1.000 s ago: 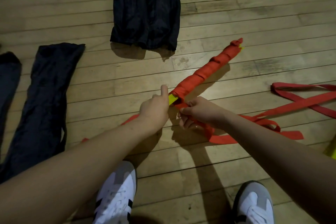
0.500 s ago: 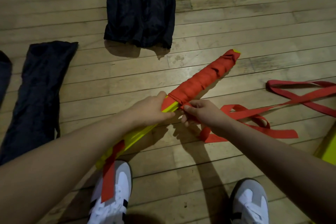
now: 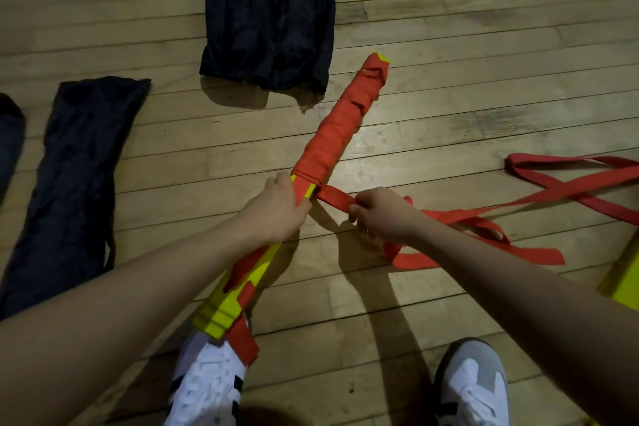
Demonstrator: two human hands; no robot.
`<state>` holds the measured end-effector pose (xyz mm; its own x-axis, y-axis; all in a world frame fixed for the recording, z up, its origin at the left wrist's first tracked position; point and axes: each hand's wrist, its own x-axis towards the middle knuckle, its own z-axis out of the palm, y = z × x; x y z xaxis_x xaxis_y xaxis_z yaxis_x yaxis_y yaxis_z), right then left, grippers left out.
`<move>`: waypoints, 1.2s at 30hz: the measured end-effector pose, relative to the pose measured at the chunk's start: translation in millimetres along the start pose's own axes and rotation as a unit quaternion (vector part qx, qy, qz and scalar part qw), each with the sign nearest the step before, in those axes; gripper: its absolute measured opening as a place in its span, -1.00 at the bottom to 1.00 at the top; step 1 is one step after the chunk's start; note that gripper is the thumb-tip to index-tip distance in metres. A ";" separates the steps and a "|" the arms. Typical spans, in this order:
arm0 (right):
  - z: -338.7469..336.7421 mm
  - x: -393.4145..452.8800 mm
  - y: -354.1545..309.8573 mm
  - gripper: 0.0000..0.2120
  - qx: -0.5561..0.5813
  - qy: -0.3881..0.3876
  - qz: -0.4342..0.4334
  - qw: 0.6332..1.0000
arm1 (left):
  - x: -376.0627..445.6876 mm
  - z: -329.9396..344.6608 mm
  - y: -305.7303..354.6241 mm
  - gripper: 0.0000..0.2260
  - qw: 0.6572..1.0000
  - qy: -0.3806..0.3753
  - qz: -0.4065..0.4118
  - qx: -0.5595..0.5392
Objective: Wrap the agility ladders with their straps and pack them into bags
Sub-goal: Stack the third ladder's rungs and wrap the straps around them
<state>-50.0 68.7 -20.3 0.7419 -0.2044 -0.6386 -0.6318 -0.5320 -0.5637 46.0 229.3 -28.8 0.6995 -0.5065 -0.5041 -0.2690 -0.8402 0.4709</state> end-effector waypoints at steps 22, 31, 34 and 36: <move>9.6 -7.9 -5.5 -0.85 0.275 -0.132 0.029 0.952 | 3.2 -1.6 5.8 -0.36 0.998 -0.022 0.018 0.048; 0.3 -12.4 3.4 -0.92 0.340 -0.183 0.057 0.921 | 4.5 -2.7 10.0 -0.61 0.976 0.079 0.034 0.200; 0.2 -10.4 -0.3 -0.88 0.366 -0.193 0.048 0.909 | 5.9 0.9 10.7 -0.56 0.961 0.089 0.035 0.258; 0.9 -9.8 -1.7 -0.86 0.380 -0.198 0.047 0.902 | 6.0 3.7 10.9 -0.57 0.964 0.075 0.036 0.252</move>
<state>-56.5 72.4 -13.6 0.6336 0.1699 -0.7548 -0.7709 0.2206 -0.5975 44.8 216.4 -29.4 0.7448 -0.5647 -0.3555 -0.5812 -0.8107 0.0703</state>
